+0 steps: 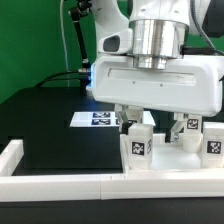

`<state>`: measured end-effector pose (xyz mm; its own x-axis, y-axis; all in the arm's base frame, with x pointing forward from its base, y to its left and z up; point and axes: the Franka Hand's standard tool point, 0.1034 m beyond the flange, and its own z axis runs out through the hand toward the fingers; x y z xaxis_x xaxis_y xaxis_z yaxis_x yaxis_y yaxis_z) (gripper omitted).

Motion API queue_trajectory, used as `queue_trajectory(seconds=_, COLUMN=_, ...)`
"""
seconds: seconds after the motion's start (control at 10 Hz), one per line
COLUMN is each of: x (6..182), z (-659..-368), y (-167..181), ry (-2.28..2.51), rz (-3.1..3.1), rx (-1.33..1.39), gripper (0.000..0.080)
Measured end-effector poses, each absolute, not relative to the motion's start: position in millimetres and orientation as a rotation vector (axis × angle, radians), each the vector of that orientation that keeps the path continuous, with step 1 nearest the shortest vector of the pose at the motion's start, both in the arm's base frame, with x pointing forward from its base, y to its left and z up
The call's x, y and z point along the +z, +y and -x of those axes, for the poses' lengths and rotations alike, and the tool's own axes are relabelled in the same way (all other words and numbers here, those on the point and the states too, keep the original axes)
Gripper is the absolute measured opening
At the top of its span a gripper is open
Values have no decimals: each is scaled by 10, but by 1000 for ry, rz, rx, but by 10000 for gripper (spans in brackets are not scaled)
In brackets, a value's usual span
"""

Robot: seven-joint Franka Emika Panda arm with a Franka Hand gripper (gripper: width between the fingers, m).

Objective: Assemble square table

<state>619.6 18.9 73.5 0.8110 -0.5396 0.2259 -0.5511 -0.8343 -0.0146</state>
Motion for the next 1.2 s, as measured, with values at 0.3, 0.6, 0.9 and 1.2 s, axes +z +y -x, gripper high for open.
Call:
queue_trajectory(seconds=0.3, x=739, z=-6106, y=57, ry=-878, rz=-3017, rx=261, gripper=649)
queue_trajectory(seconds=0.6, x=768, z=-6016, y=104, ry=-903, rz=-3131, rx=103, gripper=649)
queue_trajectory(seconds=0.9, x=753, z=-6013, y=84, ry=-901, rz=-3123, rx=105, gripper=649)
queue_trajectory(seconds=1.2, x=749, z=-6068, y=113, ry=-838, rz=-3115, rx=107, gripper=649)
